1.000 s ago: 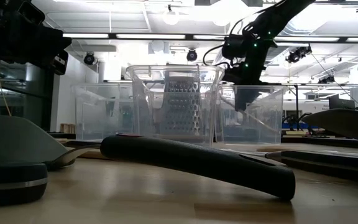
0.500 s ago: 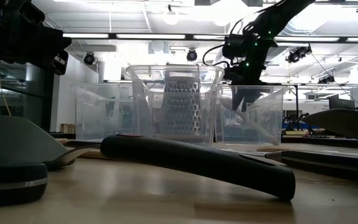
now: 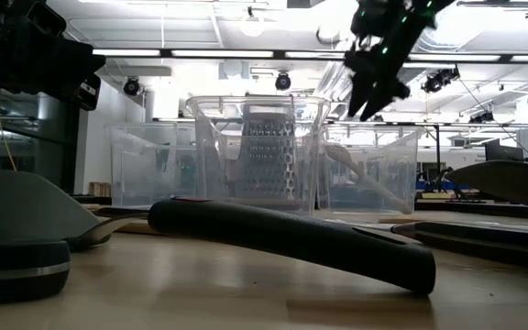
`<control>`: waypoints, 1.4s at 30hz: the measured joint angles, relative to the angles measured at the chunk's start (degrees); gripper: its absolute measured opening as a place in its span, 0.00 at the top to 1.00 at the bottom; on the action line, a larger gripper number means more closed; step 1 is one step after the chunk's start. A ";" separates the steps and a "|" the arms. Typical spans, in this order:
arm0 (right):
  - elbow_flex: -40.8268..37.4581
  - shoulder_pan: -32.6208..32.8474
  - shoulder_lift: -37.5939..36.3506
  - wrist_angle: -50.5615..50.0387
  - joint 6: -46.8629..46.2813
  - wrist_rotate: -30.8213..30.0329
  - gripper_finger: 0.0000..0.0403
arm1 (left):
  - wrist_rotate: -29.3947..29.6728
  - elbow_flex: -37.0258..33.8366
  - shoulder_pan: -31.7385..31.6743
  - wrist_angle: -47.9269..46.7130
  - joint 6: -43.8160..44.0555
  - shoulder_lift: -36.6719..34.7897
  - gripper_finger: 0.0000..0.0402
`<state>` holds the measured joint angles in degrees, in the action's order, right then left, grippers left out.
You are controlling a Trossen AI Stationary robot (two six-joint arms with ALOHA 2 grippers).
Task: Pick & Place Kitchen Items
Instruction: Put the black table knife into the middle transparent bin
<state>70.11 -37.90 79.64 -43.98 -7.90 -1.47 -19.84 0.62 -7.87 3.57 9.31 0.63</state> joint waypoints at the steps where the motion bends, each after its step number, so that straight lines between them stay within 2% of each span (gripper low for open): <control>1: 0.00 0.72 -1.31 -1.95 -0.70 -0.83 0.43 | 0.00 0.00 0.00 -0.01 0.01 0.01 0.78; 6: 0.00 5.24 -8.00 -14.42 -7.86 -3.78 0.43 | 0.00 0.00 -0.01 0.00 0.00 0.01 0.78; 10: 0.00 10.62 -11.80 -25.35 -17.37 -2.92 0.43 | 0.00 0.00 0.01 0.00 0.01 0.01 0.78; 15: 0.00 20.40 -13.14 -36.29 -30.38 -2.62 0.43 | 0.00 0.00 -0.01 -0.01 0.02 0.00 0.78; 19: -1.51 29.22 -12.92 -39.46 -41.22 1.21 0.43 | 0.00 0.00 -0.01 0.00 0.01 0.01 0.78; 24: -7.90 39.52 -12.81 -37.57 -55.67 9.60 0.43 | 0.00 0.00 -0.01 -0.02 0.01 0.01 0.78; 30: -17.75 51.29 -12.70 -28.59 -68.30 15.92 0.43 | 0.00 0.00 -0.01 0.00 -0.01 0.00 0.78; 36: -25.12 59.46 -11.43 -16.40 -74.75 17.92 0.43 | 0.00 0.00 0.01 -0.02 0.01 0.01 0.78; 42: -27.50 65.17 -6.39 -9.76 -74.70 16.79 0.43 | 0.00 0.00 0.00 -0.01 0.02 0.00 0.78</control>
<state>42.61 27.27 73.25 -53.74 -82.60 15.32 -19.84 0.62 -7.87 3.56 9.32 0.63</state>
